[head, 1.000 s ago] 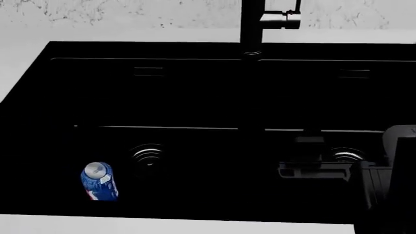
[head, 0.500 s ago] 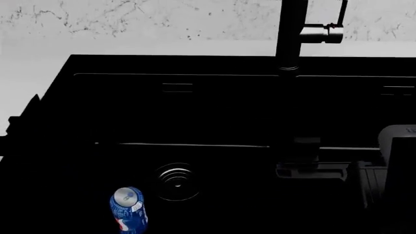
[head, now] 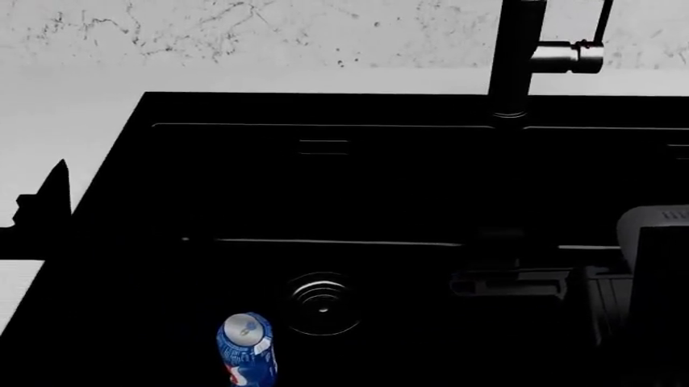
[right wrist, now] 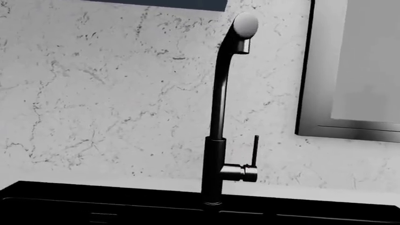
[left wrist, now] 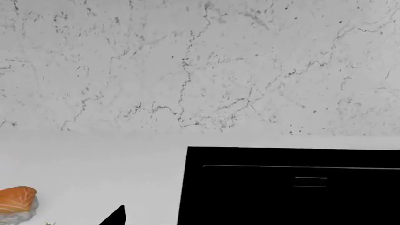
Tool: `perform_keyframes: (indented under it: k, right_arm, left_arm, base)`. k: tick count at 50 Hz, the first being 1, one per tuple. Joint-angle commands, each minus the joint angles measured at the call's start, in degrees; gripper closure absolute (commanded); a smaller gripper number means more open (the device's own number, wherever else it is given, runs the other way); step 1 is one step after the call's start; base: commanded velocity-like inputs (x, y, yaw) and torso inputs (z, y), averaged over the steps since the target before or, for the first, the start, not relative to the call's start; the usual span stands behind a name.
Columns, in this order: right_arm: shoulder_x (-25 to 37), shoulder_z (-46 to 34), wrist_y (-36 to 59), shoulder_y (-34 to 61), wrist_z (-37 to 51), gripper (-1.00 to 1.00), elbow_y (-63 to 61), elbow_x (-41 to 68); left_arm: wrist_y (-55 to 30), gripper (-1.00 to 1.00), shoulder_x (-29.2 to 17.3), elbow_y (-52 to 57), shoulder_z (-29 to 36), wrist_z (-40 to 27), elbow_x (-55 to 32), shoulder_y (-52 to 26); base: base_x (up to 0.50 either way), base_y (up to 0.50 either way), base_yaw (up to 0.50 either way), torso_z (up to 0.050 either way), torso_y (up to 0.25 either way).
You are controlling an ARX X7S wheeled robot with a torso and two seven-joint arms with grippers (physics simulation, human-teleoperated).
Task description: Pick the fish from the counter and place it in the sink
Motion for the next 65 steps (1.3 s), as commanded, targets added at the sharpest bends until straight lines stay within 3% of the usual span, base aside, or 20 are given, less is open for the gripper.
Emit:
perform_keyframes:
  k: [1, 11, 18, 25, 40, 54, 65]
  right_arm:
    - [-0.6, 1.3, -0.8, -0.5, 0.1, -1.0, 0.0, 0.9]
    - [-0.9, 1.3, -2.0, -0.8, 0.0, -1.0, 1.1, 1.0]
    - [-0.9, 1.2, -4.5, -2.4, -0.8, -1.0, 2.8, 0.4]
    - [-0.9, 1.7, -5.1, -3.4, -1.0, -1.0, 3.2, 0.6]
    - [-0.9, 1.6, -5.8, -3.7, -0.9, -1.0, 3.4, 1.0]
    - [-0.9, 1.1, -6.3, -3.9, -0.8, -1.0, 3.6, 1.3]
    - [-1.0, 0.5, -7.3, -4.3, -0.9, -1.0, 4.4, 1.2]
  left_arm:
    - [0.1, -1.0, 0.0, 0.1, -0.2, -0.3, -0.3, 0.4]
    - [-9.2, -1.0, -0.6, 4.8, -4.3, -4.3, -2.7, -2.4]
    - [-21.6, -1.0, -4.4, 7.6, -6.0, -7.2, -3.8, -8.5]
    - [-25.9, -1.0, -6.8, 5.4, -5.4, -8.1, -3.8, -11.7]
    - [-20.1, -1.0, -9.4, -7.0, -4.6, -8.0, -0.8, -14.7]
    - [-12.1, -1.0, -9.7, -24.1, -1.8, -5.7, 1.9, -18.3]
    - [-8.9, -1.0, -9.4, -30.6, -1.5, -5.4, 3.1, -17.3]
  base:
    - [0.0, 0.0, 0.0, 0.0, 0.0]
    - [0.0, 0.0, 0.0, 0.0, 0.0]
    - [0.0, 0.0, 0.0, 0.0, 0.0]
    - [0.0, 0.0, 0.0, 0.0, 0.0]
    - [0.0, 0.0, 0.0, 0.0, 0.0]
    - [0.0, 0.0, 0.0, 0.0, 0.0]
    - [0.0, 0.0, 0.0, 0.0, 0.0]
